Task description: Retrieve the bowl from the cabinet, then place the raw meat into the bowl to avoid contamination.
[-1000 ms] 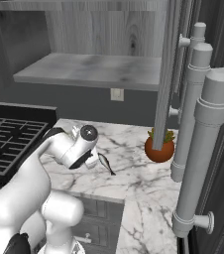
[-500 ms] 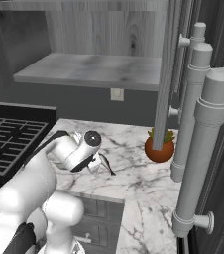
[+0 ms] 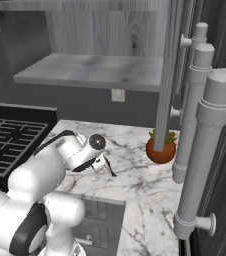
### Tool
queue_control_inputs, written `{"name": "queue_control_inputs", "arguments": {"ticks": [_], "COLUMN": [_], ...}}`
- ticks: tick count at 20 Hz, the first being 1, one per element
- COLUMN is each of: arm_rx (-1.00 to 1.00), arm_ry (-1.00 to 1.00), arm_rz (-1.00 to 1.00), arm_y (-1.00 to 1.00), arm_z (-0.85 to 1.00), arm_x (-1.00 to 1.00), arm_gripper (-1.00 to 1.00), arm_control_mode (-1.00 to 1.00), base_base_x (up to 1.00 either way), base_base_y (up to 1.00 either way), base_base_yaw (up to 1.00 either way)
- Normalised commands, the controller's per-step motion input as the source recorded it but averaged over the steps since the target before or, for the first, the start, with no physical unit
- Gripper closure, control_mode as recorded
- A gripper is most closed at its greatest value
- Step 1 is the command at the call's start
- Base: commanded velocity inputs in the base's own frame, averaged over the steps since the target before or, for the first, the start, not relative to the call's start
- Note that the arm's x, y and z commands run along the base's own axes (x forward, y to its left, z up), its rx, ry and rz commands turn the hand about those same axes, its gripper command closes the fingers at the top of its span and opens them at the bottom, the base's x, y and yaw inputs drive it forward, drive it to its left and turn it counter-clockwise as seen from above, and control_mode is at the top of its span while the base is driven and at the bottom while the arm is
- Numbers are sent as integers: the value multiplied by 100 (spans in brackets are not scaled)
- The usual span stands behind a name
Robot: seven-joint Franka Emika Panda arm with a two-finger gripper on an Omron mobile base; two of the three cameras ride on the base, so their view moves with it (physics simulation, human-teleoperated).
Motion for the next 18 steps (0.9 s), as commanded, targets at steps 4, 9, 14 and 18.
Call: {"name": "queue_control_inputs", "arguments": {"ticks": [4,9,14,18], "arm_rx": [-1,0,0,0], "arm_ry": [-3,-4,-3,0], "arm_rz": [4,4,1,0], "arm_y": [0,0,0,0], "arm_z": [-33,-26,-7,0], "arm_x": [18,13,1,0], "arm_gripper": [100,100,100,-100], "arm_control_mode": [-100,-100,-100,-100], "base_base_x": [0,0,0,0], "base_base_y": [0,0,0,0], "base_base_yaw": [0,0,0,0]}}
